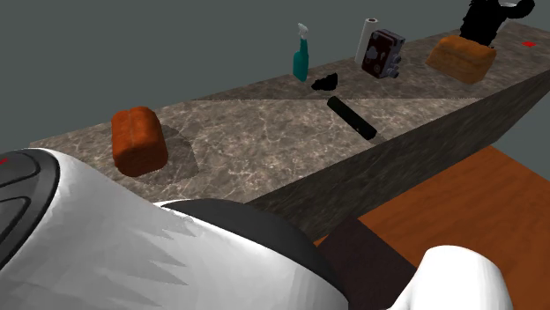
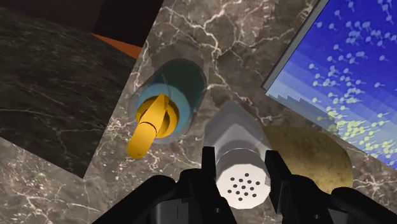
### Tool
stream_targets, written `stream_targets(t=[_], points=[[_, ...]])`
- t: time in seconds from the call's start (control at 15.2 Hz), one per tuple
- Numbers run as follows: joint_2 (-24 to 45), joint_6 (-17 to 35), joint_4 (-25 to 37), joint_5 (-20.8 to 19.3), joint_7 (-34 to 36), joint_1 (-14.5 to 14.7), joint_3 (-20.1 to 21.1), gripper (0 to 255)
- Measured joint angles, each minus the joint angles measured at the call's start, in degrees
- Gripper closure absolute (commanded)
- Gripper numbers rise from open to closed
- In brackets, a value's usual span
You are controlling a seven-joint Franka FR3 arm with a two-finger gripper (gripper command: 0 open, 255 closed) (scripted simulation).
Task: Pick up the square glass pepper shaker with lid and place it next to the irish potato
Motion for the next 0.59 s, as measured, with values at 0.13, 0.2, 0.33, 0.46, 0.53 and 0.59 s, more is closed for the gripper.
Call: stream_targets(t=[0.13, 0.2, 0.33, 0.46, 0.53, 0.59], points=[[0.4, 1.7, -1.4, 0.3, 0.0, 0.1, 0.4, 255], [0.4, 2.6, -2.2, 0.4, -0.1, 0.1, 0.5, 255], [0.9, 4.2, -3.3, 0.7, 0.0, 0.2, 0.9, 255], [1.5, 5.9, -4.4, 1.0, 0.2, 0.3, 1.4, 255], [1.9, 6.9, -5.0, 1.1, 0.3, 0.3, 1.7, 255], [2.2, 7.8, -5.6, 1.2, 0.3, 0.3, 1.9, 255]])
